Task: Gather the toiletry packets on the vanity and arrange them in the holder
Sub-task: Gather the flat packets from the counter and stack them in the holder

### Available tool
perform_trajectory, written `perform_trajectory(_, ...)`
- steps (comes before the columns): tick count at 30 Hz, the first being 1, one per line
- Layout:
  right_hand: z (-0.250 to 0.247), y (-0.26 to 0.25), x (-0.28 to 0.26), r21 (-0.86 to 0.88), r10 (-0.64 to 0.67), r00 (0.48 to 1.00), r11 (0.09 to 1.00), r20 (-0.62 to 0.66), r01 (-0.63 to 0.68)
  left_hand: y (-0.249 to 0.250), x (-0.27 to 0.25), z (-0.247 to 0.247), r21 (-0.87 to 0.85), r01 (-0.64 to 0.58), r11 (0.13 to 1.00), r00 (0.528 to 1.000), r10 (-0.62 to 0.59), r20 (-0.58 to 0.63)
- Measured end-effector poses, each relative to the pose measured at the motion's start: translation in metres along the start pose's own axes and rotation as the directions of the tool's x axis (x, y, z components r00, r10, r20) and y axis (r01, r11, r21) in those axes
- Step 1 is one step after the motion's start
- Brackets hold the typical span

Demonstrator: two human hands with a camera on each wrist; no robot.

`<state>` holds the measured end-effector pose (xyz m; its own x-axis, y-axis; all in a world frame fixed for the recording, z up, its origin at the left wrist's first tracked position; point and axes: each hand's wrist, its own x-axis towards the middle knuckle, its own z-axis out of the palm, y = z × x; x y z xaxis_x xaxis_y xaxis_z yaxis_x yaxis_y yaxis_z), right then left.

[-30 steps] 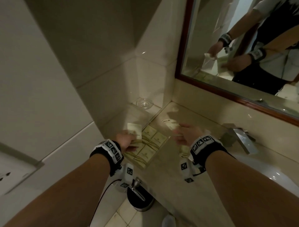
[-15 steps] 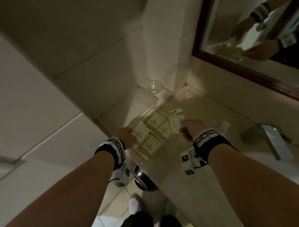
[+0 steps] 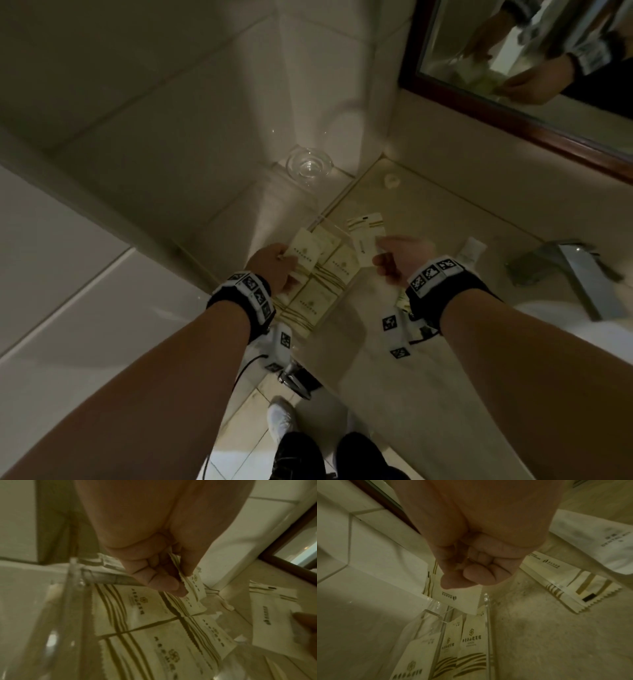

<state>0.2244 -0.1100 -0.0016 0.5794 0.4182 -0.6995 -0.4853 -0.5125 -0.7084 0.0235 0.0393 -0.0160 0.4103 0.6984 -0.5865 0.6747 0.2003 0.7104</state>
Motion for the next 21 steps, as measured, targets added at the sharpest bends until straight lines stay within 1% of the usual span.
perform_trajectory(3, -0.001, 0.003, 0.002, 0.008, 0.006, 1.0, 1.0, 0.008, -0.006, 0.006, 0.007, 0.013, -0.058, 0.011, 0.998, 0.999, -0.009, 0.039)
perform_trajectory(6, -0.002, 0.006, 0.005, 0.018, 0.019, 1.0, 1.0, 0.015, -0.02, 0.009, 0.013, 0.023, -0.065, -0.006, 0.998, 1.0, 0.007, 0.024)
perform_trajectory(10, -0.003, 0.006, 0.008, 0.028, 0.033, 0.999, 0.999, 0.026, -0.034, 0.009, 0.021, 0.022, 0.058, -0.126, 0.99, 0.992, 0.125, 0.011)
perform_trajectory(12, -0.003, 0.006, 0.008, 0.031, 0.04, 0.999, 0.999, 0.037, -0.041, 0.01, 0.024, 0.021, 0.073, -0.138, 0.988, 0.99, 0.139, -0.013)
perform_trajectory(16, -0.002, 0.006, 0.009, 0.04, 0.04, 0.998, 0.998, 0.053, -0.042, 0.009, 0.025, 0.02, 0.218, -0.182, 0.959, 0.976, 0.203, -0.076)
perform_trajectory(21, 0.0, 0.005, 0.008, 0.054, 0.026, 0.998, 0.998, 0.057, -0.029, 0.006, 0.019, 0.022, 0.358, -0.236, 0.903, 0.96, 0.274, -0.059)
